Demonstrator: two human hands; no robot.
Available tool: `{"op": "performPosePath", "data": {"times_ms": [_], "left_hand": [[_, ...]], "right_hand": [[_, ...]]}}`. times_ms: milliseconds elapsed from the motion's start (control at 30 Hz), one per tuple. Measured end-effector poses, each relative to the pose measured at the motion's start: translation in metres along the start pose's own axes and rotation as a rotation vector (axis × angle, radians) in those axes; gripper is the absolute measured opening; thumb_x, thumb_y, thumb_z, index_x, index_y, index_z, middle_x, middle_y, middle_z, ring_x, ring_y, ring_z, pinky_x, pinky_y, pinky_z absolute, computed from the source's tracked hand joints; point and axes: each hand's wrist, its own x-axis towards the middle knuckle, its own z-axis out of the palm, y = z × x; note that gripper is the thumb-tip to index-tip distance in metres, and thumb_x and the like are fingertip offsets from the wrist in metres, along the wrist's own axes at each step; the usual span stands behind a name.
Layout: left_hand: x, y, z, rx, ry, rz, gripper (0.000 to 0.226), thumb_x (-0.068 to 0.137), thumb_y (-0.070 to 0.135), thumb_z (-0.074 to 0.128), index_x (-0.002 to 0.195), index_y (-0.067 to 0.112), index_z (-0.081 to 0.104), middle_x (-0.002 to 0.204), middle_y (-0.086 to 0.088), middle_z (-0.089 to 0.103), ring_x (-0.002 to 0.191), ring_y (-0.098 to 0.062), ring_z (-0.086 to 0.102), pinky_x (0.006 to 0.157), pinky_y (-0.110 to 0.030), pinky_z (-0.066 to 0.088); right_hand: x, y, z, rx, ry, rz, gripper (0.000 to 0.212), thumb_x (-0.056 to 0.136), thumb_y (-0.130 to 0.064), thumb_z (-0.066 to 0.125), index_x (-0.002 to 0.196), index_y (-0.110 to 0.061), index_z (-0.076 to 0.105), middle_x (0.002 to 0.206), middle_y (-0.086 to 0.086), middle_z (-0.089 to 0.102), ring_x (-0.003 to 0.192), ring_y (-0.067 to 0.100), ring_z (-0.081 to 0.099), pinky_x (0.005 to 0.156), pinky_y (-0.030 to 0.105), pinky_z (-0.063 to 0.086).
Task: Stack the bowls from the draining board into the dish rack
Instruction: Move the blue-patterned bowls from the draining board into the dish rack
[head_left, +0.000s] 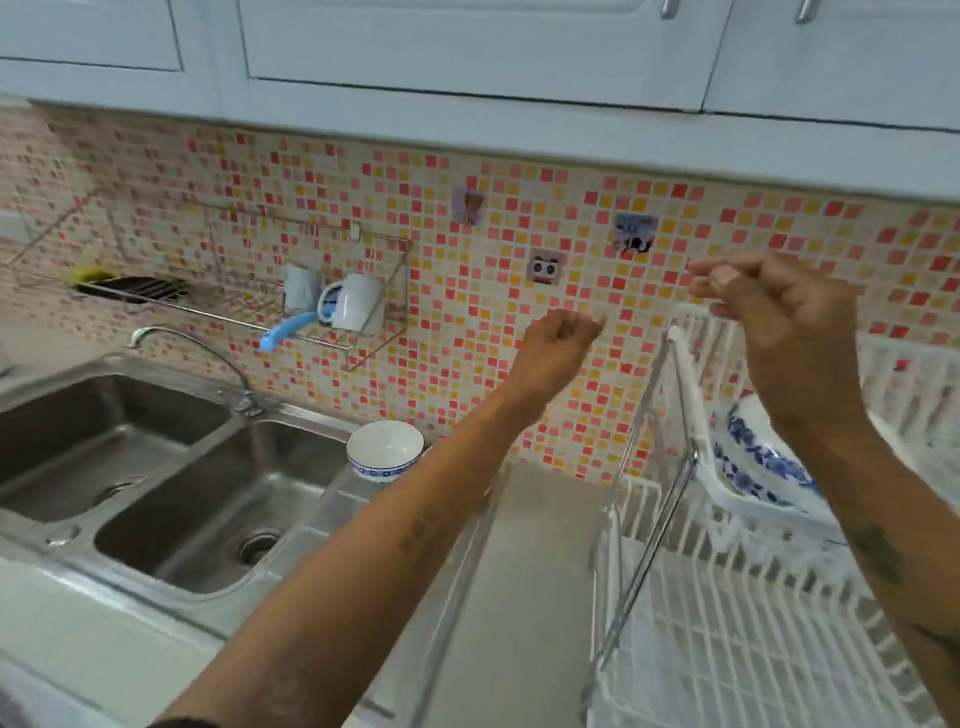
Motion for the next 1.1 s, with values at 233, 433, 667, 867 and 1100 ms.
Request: {"op": "performPosePath", "data": {"times_ms": [233,433,667,867,1100], "left_hand": [[-0.012,-0.079,-0.118,-0.103,0.235,-0.288,0.025,0.097,0.032,0.054,0.104,0.010,0.061,0.104,-0.006,0.065,0.089,-0.022,0.064,0.079,-0.033,0.049],[-0.021,-0.133,-0.186,-0.172,0.422,-0.504,0.019,0.097,0.030,0.053,0.099,0.012,0.060,0.088,-0.002,0.066,0.073,-0.017,0.062,0.067,-0.028,0.045],[-0.017,-0.202,-0.205,-0.229,0.485,-0.675,0.023,0.098,0.033,0.051,0.096,0.011,0.058,0.084,-0.002,0.062,0.067,-0.014,0.056,0.055,-0.023,0.046],[0.001,-0.261,-0.190,-0.033,0.477,-0.684,0.048,0.099,0.034,0.049,0.126,-0.005,0.055,0.127,-0.031,0.059,0.109,-0.041,0.062,0.091,-0.045,0.053],[0.032,-0.301,-0.170,-0.257,0.414,-0.720,0.060,0.085,0.049,0.060,0.134,0.014,0.053,0.141,-0.007,0.055,0.128,-0.031,0.052,0.111,-0.050,0.039]], "right_hand": [[0.001,-0.022,0.104,0.114,-0.042,-0.105,0.016,0.091,-0.015,0.054,0.095,-0.013,0.070,0.093,0.007,0.068,0.088,0.015,0.064,0.078,0.022,0.052],[-0.010,0.024,0.190,0.205,-0.260,0.215,0.017,0.092,-0.016,0.054,0.088,-0.014,0.070,0.103,0.004,0.071,0.083,0.015,0.065,0.075,0.029,0.053],[-0.046,0.153,0.268,0.186,-0.260,0.736,0.026,0.088,-0.019,0.057,0.082,0.004,0.067,0.079,0.012,0.062,0.075,0.023,0.057,0.071,0.037,0.047],[-0.065,0.231,0.306,0.015,-0.274,0.924,0.033,0.080,-0.024,0.057,0.082,0.009,0.063,0.081,0.020,0.065,0.076,0.029,0.058,0.068,0.038,0.044],[-0.087,0.295,0.321,-0.132,-0.407,1.164,0.058,0.090,-0.035,0.057,0.137,-0.004,0.043,0.142,0.017,0.048,0.128,0.034,0.049,0.100,0.038,0.041]]}}
